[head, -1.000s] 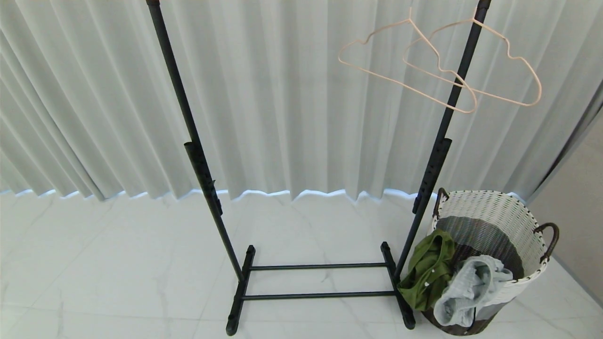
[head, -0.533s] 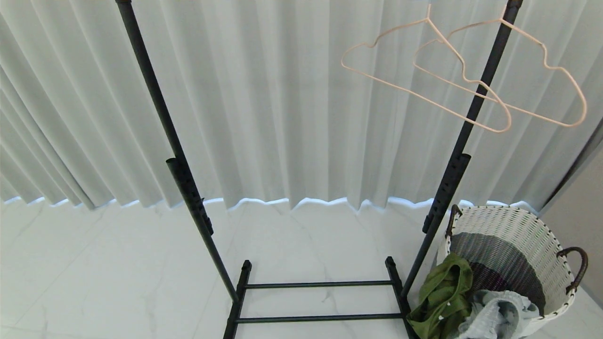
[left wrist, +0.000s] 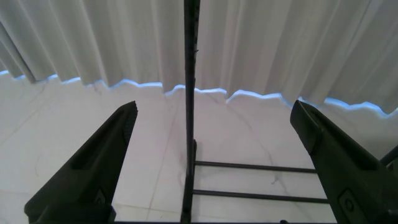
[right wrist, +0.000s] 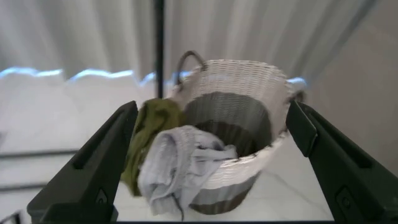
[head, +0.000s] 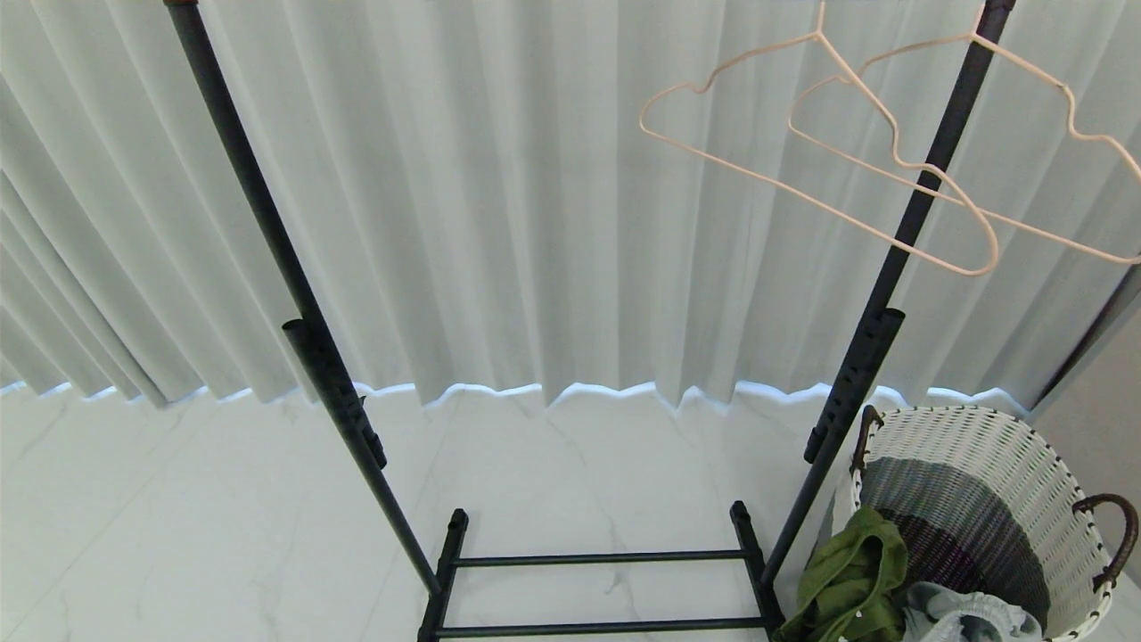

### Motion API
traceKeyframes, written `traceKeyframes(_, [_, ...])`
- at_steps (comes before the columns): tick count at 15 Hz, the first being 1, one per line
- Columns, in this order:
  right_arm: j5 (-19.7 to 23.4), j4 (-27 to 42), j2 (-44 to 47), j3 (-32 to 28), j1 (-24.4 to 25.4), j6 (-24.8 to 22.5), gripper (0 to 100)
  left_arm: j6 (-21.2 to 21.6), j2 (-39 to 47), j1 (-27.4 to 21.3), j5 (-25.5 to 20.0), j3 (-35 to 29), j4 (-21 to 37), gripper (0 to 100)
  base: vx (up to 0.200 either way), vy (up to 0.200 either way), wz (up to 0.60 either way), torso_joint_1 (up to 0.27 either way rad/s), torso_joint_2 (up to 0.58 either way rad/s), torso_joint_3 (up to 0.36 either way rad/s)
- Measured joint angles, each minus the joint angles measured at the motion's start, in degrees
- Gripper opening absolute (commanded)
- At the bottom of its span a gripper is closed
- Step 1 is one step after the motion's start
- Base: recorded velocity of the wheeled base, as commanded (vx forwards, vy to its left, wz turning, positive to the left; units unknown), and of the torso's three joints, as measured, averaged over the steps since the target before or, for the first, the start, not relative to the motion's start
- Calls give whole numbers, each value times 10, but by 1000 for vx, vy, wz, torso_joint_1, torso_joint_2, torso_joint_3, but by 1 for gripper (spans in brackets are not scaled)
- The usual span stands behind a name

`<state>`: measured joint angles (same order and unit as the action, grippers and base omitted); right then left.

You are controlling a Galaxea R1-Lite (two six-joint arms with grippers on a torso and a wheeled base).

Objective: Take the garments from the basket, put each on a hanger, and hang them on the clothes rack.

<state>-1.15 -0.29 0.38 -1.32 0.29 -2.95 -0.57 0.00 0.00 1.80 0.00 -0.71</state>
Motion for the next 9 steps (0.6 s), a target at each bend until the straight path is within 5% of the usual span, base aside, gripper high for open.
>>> traceKeyframes(5, [35,23,164,-114,18,-42,100,0,0,-1,0,0,0,100,0,0,0,0,0,0])
traceKeyframes(9, [16,28,411,-162,4,-152,100,0,0,-1,0,0,0,100,0,0,0,0,0,0])
